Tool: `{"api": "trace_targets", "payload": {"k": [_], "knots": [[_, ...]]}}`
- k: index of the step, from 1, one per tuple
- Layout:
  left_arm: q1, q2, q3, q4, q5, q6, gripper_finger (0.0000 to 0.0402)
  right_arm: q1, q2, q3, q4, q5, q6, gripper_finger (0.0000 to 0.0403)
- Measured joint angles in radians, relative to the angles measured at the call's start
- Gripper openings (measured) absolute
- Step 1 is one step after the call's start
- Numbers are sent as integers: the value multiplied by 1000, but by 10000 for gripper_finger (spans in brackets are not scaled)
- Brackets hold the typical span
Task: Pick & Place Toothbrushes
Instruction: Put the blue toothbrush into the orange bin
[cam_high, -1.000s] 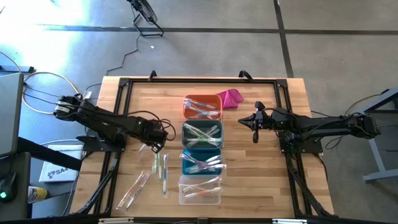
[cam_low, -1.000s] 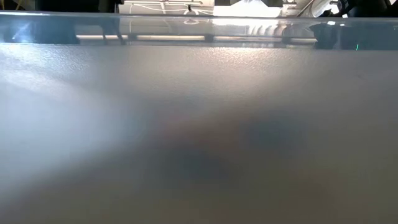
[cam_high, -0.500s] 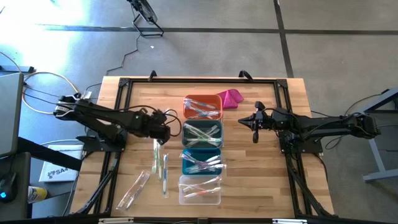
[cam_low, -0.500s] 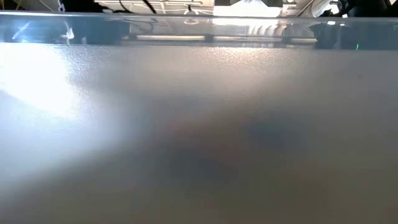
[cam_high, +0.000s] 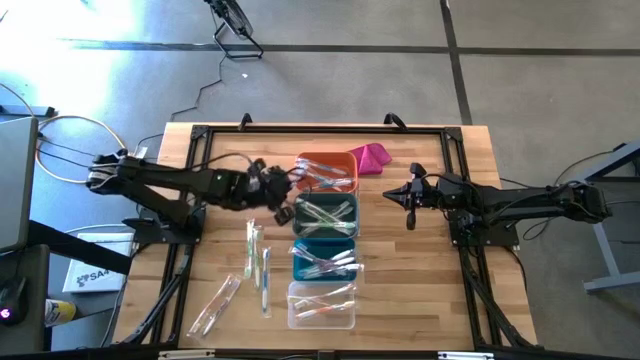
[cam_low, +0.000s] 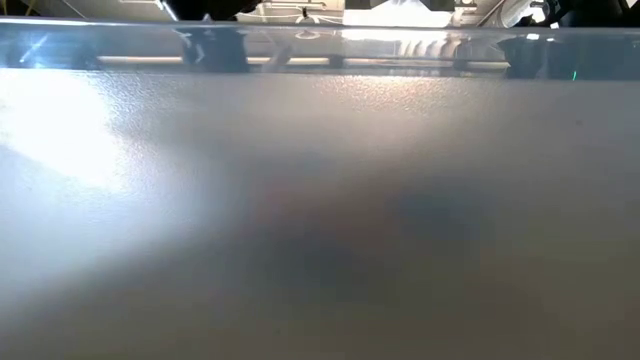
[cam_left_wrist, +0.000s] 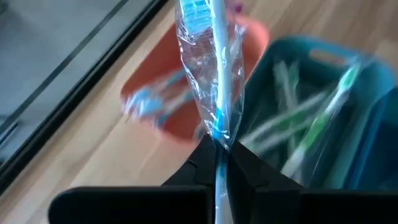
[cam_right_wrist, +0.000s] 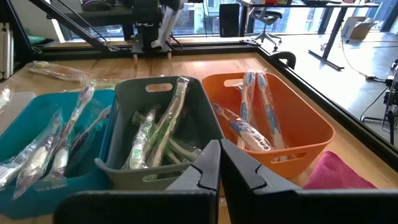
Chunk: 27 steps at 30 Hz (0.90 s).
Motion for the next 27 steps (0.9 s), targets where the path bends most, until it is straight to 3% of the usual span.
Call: {"api": "trace_targets", "payload": {"k": [10,21,27], "knots": [[182,0,0,197,185,186,6,0,0,0,0,0,-5,4],[242,45,1,409,221,346,6,0,0,0,0,0,-8,4],[242,108,0,438,222,395,6,0,0,0,0,4,-8,4]]}}
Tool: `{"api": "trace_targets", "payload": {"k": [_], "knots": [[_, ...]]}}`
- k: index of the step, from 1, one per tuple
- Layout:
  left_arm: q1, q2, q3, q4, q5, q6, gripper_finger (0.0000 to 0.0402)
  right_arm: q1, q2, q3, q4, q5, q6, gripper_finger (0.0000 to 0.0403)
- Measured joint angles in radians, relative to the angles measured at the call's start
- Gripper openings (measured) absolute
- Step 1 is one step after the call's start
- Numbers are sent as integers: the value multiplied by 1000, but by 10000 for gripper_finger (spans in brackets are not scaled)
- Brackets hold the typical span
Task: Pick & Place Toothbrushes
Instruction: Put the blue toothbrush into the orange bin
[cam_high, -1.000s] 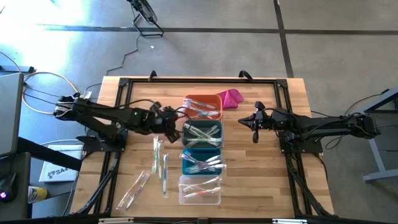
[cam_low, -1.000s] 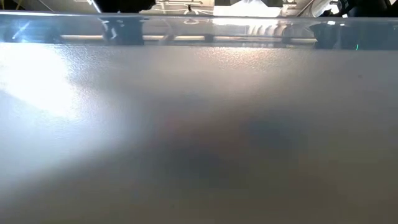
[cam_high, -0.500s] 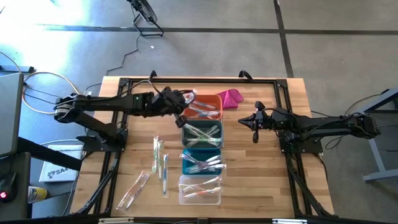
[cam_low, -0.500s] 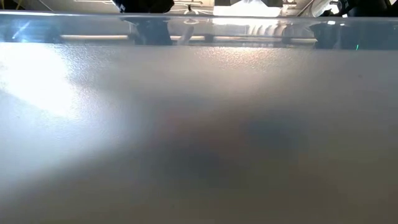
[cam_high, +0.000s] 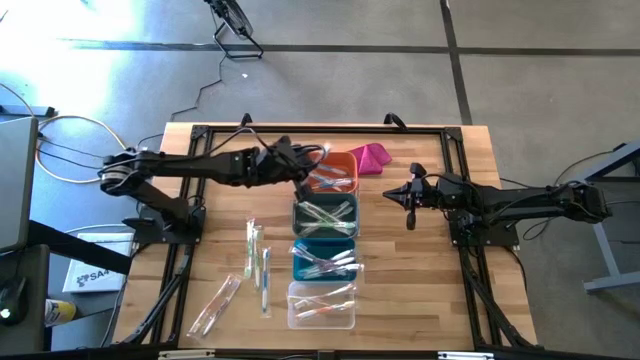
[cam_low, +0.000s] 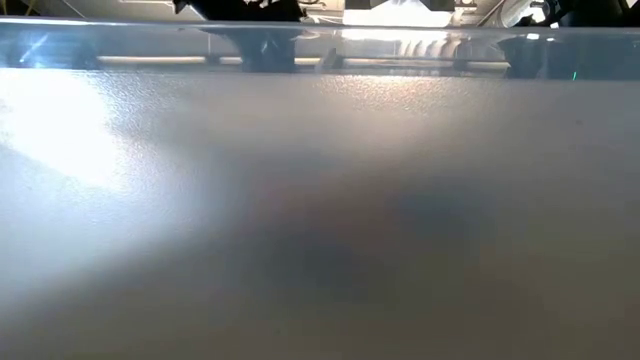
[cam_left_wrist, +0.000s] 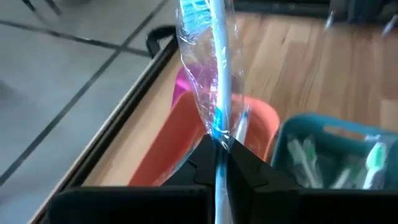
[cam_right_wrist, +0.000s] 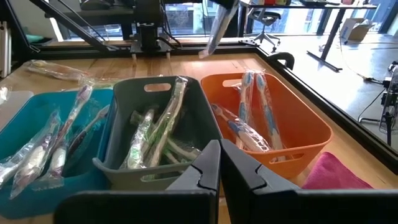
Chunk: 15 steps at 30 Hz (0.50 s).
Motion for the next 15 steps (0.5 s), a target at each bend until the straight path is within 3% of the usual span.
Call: {"api": "trace_targets", "payload": {"k": [15], "knots": [[0,41,0,47,1,71,6,0,0,0,0,0,0,4]]}}
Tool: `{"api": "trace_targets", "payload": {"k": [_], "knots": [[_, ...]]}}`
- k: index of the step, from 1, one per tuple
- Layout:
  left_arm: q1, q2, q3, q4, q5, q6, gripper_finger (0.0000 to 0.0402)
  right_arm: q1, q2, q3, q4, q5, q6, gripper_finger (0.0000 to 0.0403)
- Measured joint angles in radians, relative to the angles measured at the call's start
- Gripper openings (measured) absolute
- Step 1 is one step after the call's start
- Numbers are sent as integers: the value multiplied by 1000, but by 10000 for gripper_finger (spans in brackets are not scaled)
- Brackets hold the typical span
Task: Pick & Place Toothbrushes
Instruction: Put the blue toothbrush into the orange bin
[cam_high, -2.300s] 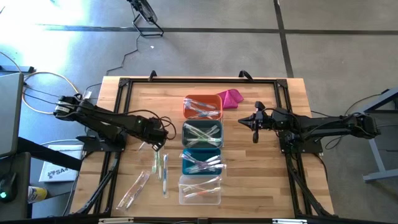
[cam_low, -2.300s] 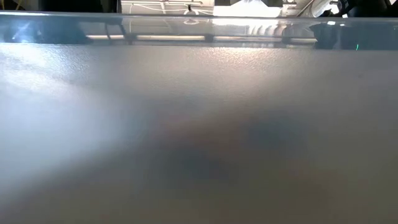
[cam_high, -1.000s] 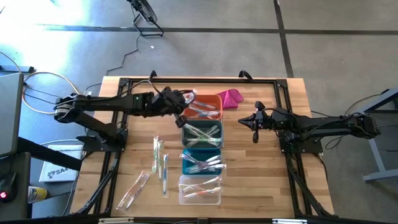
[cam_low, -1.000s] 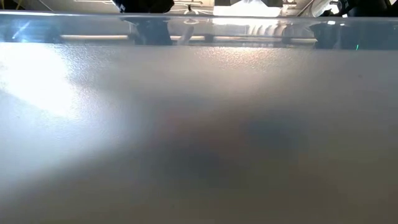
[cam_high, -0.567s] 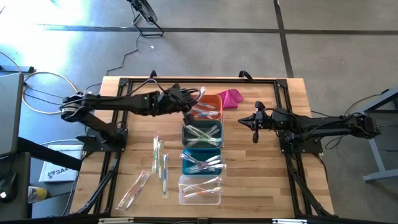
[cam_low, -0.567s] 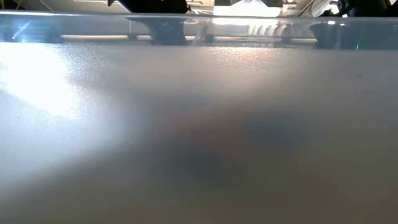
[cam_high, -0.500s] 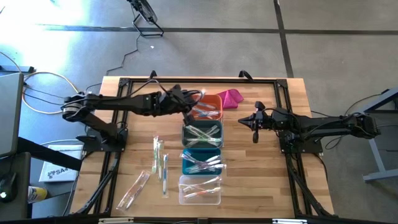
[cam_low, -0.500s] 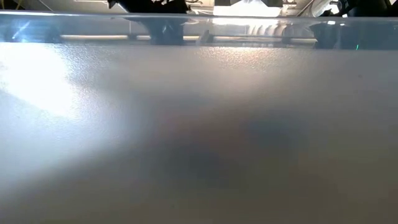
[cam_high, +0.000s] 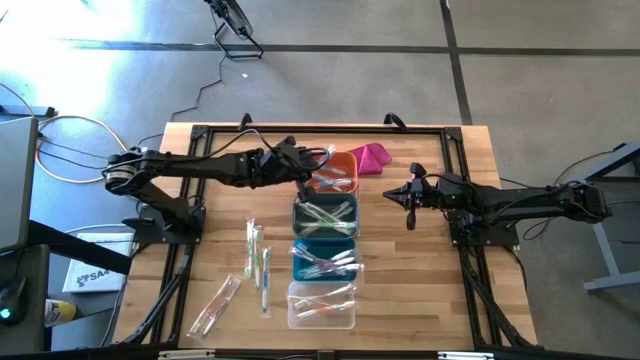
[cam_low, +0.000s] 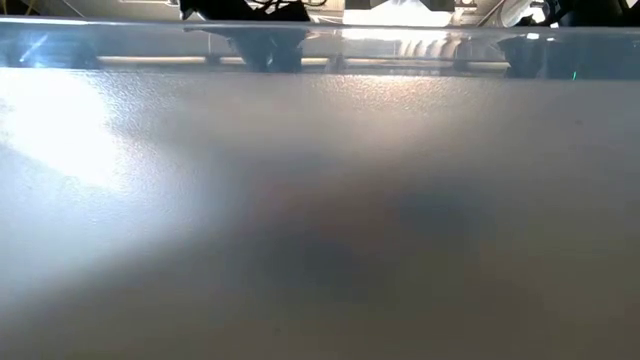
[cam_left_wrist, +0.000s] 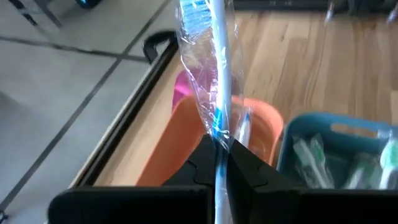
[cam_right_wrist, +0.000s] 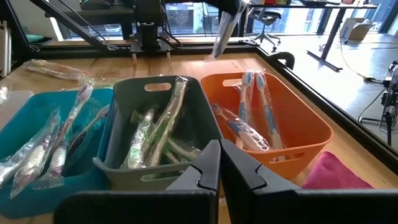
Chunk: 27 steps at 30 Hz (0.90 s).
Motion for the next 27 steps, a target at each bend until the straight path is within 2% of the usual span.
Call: {"api": "trace_targets", "payload": {"k": [7,11,27], "knots": [[11,60,0,102,3,40,6,0,0,0,0,0,0,4],[39,116,0,96,34,45,6,0,0,0,-1,-1,0,4],[182,151,0,17,301,-19,6,0,0,0,0,0,-1,4]]}}
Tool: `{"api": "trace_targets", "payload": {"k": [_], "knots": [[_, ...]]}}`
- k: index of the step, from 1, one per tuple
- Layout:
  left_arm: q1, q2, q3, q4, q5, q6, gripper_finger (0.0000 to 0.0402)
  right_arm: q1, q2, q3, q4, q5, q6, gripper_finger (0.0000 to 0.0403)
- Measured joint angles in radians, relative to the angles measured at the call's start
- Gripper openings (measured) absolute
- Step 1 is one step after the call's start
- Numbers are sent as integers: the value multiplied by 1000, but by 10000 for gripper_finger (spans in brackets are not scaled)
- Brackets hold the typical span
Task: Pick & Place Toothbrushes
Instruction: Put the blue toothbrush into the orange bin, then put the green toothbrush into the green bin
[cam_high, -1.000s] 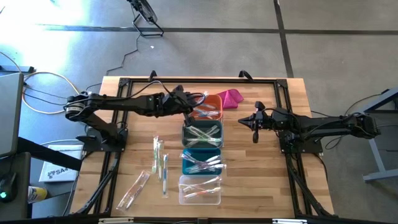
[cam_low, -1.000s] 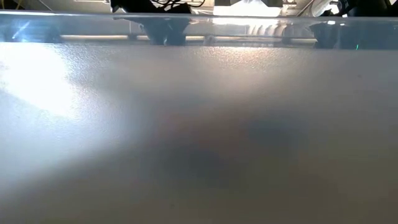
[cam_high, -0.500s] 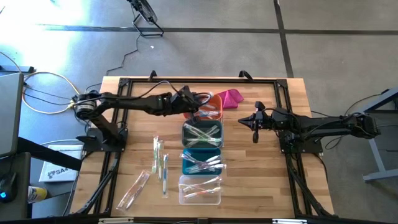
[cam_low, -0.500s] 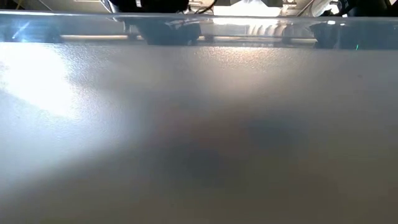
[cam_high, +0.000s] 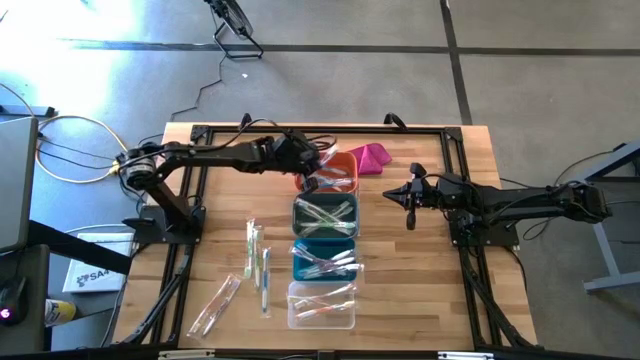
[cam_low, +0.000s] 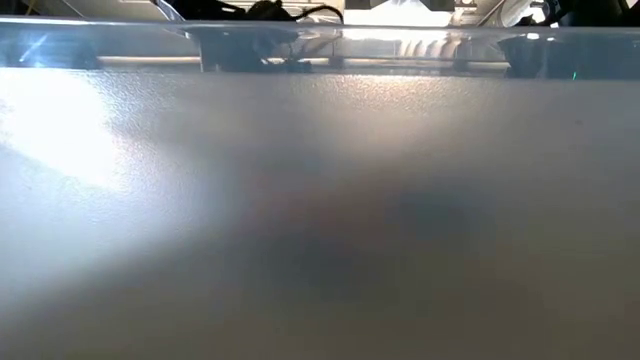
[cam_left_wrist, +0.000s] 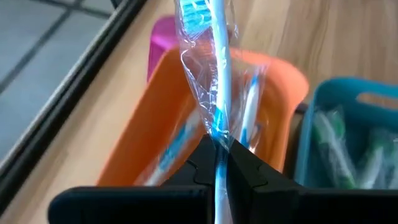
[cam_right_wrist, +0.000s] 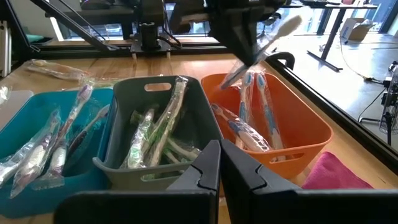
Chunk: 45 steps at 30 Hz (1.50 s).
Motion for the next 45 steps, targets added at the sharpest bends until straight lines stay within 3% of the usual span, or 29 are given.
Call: {"api": "trace_targets", "payload": {"k": [12,32,45], "knots": [[0,82,-1,-24,4,-12,10,0,0,0,1,0,0,4],[-1,97,0,-3,-52,-28,143,0,0,0,0,0,0,4],[-3,96,0,-60,-48,-95,151,0,0,0,0,0,0,4]]}}
